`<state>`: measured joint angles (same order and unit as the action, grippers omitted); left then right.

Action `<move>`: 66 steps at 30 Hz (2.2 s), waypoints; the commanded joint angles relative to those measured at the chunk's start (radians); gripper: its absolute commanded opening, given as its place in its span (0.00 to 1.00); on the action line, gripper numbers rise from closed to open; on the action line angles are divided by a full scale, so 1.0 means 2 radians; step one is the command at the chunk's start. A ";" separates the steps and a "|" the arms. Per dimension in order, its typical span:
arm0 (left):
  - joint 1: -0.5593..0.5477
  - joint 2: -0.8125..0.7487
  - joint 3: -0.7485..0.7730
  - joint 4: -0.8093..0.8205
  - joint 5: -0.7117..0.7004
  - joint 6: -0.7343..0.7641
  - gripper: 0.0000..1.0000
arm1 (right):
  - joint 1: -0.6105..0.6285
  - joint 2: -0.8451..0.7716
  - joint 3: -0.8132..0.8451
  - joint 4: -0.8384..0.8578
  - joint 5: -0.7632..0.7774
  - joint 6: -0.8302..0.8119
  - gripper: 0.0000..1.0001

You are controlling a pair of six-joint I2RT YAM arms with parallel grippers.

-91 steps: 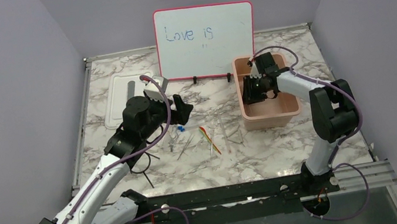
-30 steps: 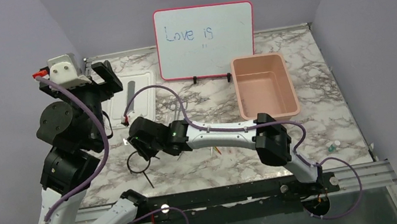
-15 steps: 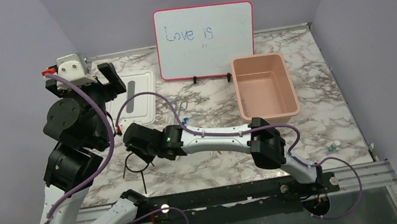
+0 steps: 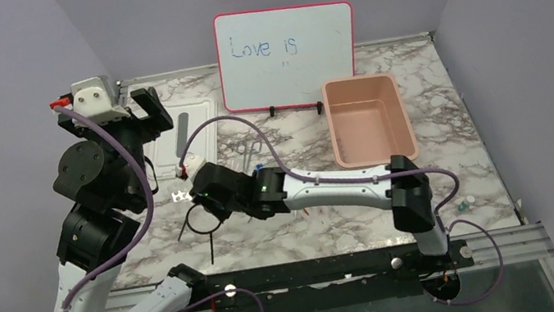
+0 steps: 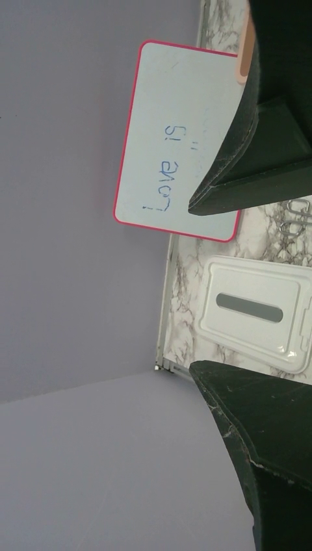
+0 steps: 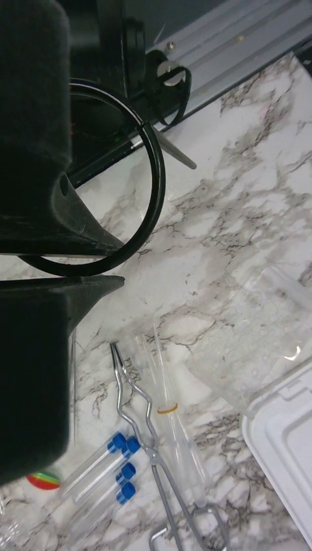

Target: Organize the chemistry lab equipment

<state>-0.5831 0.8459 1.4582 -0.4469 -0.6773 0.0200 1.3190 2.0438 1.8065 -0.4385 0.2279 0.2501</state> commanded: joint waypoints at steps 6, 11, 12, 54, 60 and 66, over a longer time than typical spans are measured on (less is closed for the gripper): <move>-0.001 -0.014 0.010 0.005 0.045 -0.008 0.85 | -0.042 -0.152 -0.054 0.049 0.066 -0.022 0.01; -0.001 -0.017 0.001 0.006 0.065 -0.025 0.85 | -0.111 -0.217 -0.077 0.024 0.107 -0.037 0.01; -0.001 -0.017 -0.004 0.008 0.069 -0.028 0.85 | -0.130 -0.228 -0.075 0.013 0.112 -0.035 0.01; -0.001 0.110 -0.274 0.207 0.280 -0.114 0.85 | -0.554 -0.231 -0.242 -0.006 -0.017 -0.171 0.01; -0.001 0.124 -0.275 0.208 0.282 -0.114 0.85 | -0.557 -0.195 -0.249 0.029 -0.018 -0.177 0.01; -0.001 0.131 -0.276 0.208 0.283 -0.114 0.85 | -0.559 -0.177 -0.257 0.060 -0.007 -0.180 0.03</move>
<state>-0.5831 1.0996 0.9081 -0.0681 -0.1383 -0.2058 0.2089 1.6768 1.3003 -0.4175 0.2119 -0.0975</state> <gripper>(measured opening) 0.850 0.164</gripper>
